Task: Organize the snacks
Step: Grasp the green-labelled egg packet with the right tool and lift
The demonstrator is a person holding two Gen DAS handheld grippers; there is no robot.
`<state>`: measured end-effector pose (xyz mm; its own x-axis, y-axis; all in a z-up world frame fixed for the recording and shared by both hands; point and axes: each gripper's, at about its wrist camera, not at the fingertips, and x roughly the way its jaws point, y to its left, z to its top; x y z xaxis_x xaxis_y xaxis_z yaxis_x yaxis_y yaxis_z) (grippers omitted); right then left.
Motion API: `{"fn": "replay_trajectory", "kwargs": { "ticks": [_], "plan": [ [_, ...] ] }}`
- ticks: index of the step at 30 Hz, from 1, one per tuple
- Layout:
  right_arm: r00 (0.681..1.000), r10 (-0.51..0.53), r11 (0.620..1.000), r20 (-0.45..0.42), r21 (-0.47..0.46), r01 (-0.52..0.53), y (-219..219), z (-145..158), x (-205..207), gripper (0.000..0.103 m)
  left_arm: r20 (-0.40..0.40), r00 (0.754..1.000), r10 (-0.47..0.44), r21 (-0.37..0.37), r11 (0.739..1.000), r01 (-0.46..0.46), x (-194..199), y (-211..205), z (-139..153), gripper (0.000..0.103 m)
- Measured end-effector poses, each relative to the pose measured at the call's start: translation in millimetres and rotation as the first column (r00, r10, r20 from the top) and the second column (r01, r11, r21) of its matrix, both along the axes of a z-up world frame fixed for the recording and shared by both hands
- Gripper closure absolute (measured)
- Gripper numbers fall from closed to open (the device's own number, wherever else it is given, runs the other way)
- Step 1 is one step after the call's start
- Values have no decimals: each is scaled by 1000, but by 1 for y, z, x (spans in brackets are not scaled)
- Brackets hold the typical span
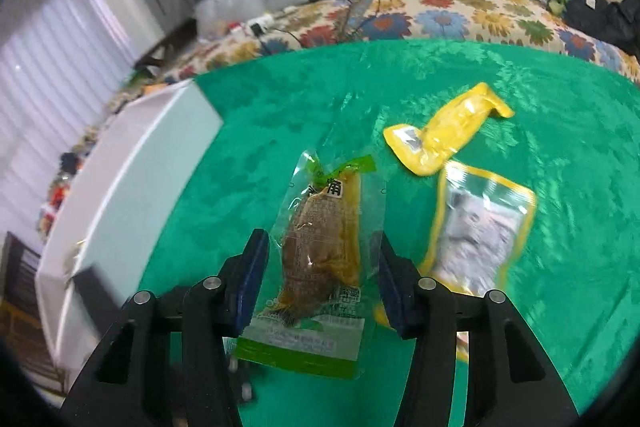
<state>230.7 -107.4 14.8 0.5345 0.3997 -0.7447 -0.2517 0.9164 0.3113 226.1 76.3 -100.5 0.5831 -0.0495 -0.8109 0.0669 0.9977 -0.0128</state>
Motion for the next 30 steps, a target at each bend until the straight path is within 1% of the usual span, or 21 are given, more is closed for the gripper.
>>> {"fn": "replay_trajectory", "kwargs": {
  "ticks": [1, 3, 4, 6, 8, 10, 11, 12, 13, 14, 16, 20, 21, 23, 25, 30],
  "plan": [
    [1000, -1, 1000, -10, 9, 1, -10, -1, -11, 48, 0, 1000, 0, 0, 1000, 0, 0, 0, 0, 0],
    [1000, -4, 1000, -30, 23, 5, -28, -5, -19, 48, 0, 1000, 0, 0, 1000, 0, 0, 0, 0, 0],
    [999, -5, 1000, -39, 29, 6, -39, -8, -33, 48, 0, 1000, 0, 0, 1000, 0, 0, 0, 0, 0],
    [999, -10, 1000, -41, 17, 11, -57, -13, -50, 47, 0, 1000, 0, 0, 1000, 0, 0, 0, 0, 0],
    [999, -29, 997, -20, -66, 27, -70, -24, -73, 47, 0, 1000, 0, 0, 1000, 0, 0, 0, 0, 0],
    [998, -57, 982, 5, -178, 57, -79, -40, -85, 47, 0, 1000, 0, 0, 1000, 0, 0, 0, 0, 0],
    [997, -76, 972, 4, -225, 75, -84, -51, -88, 47, 0, 1000, 0, 0, 1000, 0, 0, 0, 0, 0],
    [995, -95, 966, -10, -241, 90, -89, -61, -90, 47, 0, 1000, 0, 0, 1000, 0, 0, 0, 0, 0],
    [994, -108, 968, -19, -231, 101, -93, -70, -92, 47, 0, 1000, 0, 0, 1000, 0, 0, 0, 0, 0],
    [993, -115, 969, -20, -224, 108, -95, -75, -93, 47, 0, 1000, 0, 0, 1000, 0, 0, 0, 0, 0],
    [992, -128, 968, 12, -216, 127, -97, -80, -95, 41, 0, 1000, 0, 0, 1000, 0, 0, 0, 0, 0],
    [994, -91, 948, 64, -299, 106, -87, -86, -94, 36, 0, 1000, 0, 0, 1000, 0, 0, 0, 0, 0],
    [994, -78, 943, 79, -317, 100, -84, -87, -95, 33, 0, 1000, 0, 0, 1000, 0, 0, 0, 0, 0],
    [992, -89, 948, 90, -299, 112, -87, -89, -98, 29, 0, 1000, 0, 0, 1000, 0, 0, 0, 0, 0],
    [990, -87, 945, 107, -304, 116, -85, -90, -100, 26, 0, 1000, -1, 0, 1000, 1, 0, 0, 0, 0],
    [989, -93, 945, 113, -303, 123, -83, -90, -101, 25, 0, 1000, -1, 0, 1000, 1, 0, 0, 0, 0]
  ]
}}
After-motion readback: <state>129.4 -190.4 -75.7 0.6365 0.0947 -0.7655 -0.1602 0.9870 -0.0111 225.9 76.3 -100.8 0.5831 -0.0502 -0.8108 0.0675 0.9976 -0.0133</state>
